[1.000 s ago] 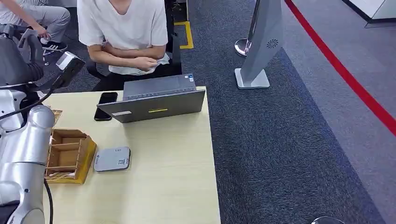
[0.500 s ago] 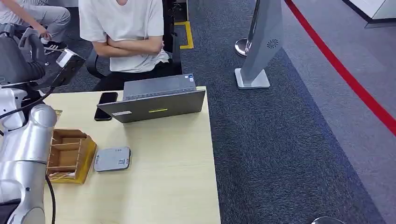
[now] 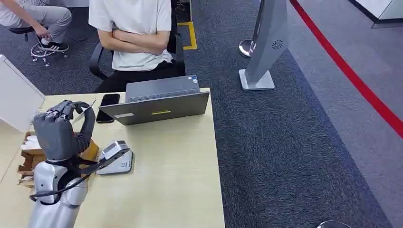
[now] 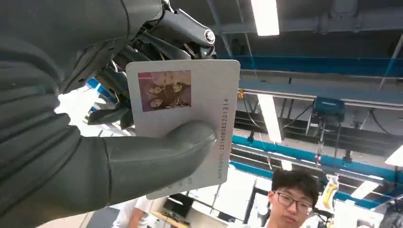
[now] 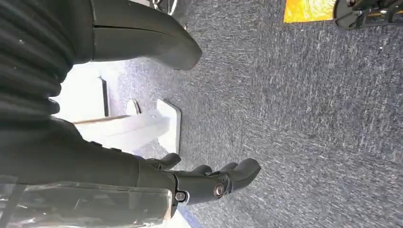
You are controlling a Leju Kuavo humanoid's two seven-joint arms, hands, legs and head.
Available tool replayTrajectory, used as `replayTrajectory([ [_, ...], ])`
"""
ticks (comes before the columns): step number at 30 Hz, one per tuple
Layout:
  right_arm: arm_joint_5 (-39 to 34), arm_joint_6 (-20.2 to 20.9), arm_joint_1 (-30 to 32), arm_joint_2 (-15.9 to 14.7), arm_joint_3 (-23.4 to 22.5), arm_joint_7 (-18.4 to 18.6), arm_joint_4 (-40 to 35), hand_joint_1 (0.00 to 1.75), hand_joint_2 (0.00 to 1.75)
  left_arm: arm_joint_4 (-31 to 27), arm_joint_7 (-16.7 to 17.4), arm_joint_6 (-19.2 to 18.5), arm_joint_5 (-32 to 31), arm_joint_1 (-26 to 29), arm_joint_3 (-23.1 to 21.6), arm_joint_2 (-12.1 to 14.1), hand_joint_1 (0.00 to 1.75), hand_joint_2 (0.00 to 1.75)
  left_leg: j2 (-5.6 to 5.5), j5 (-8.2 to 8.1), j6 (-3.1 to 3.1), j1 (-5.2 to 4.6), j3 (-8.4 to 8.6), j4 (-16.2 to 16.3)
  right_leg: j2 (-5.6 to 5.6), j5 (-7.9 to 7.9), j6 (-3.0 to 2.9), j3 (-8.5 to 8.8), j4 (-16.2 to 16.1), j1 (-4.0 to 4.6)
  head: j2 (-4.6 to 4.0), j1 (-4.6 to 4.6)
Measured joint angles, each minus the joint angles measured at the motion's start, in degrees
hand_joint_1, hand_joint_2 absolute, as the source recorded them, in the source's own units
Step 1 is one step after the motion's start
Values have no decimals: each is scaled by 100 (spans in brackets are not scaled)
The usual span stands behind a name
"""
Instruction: Pass the card to the sensor for recognition and then transmit it.
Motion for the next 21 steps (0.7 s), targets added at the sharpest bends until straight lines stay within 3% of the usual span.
replayTrajectory([
  [21, -7, 0, 1, -2, -105, 26, 0, 0, 175, -241, 11, -94, 118, 394, -153, 42, 175, 175, 0, 7, -1, 0, 2, 1, 1, 9, 0, 4, 0, 0, 0, 0],
])
